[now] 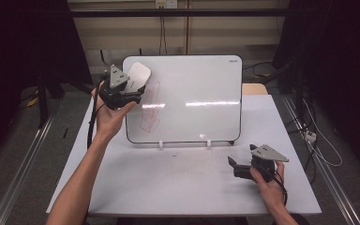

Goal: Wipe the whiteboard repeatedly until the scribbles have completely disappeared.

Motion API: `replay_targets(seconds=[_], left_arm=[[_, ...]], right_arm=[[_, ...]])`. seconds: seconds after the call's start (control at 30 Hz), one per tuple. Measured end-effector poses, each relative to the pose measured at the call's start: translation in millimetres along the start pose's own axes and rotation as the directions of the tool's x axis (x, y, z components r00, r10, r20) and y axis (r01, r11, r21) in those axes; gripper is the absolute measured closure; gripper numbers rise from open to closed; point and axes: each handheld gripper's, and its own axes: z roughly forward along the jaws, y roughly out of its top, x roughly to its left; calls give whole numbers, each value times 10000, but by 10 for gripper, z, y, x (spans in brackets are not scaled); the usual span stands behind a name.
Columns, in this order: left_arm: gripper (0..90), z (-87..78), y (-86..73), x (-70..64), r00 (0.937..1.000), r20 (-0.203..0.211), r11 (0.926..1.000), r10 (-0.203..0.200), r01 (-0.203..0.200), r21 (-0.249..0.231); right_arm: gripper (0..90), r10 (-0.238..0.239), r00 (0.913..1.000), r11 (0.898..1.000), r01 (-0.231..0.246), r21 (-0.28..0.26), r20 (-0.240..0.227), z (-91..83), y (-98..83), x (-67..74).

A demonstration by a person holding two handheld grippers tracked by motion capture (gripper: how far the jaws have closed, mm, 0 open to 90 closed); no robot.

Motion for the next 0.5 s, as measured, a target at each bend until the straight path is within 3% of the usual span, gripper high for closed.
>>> replay_targets(seconds=[0.3, 0.5], left_arm=[[311, 136, -73, -24, 9987, -312, 9986, 407, -396, 361], [311, 243, -34, -14, 9952, -641, 9963, 742, -711, 487]], right_arm=[[53, 14, 10000, 10000, -14, -56, -15, -28, -13, -18], [53, 20, 10000, 10000, -20, 17, -36, -4, -13, -25]])
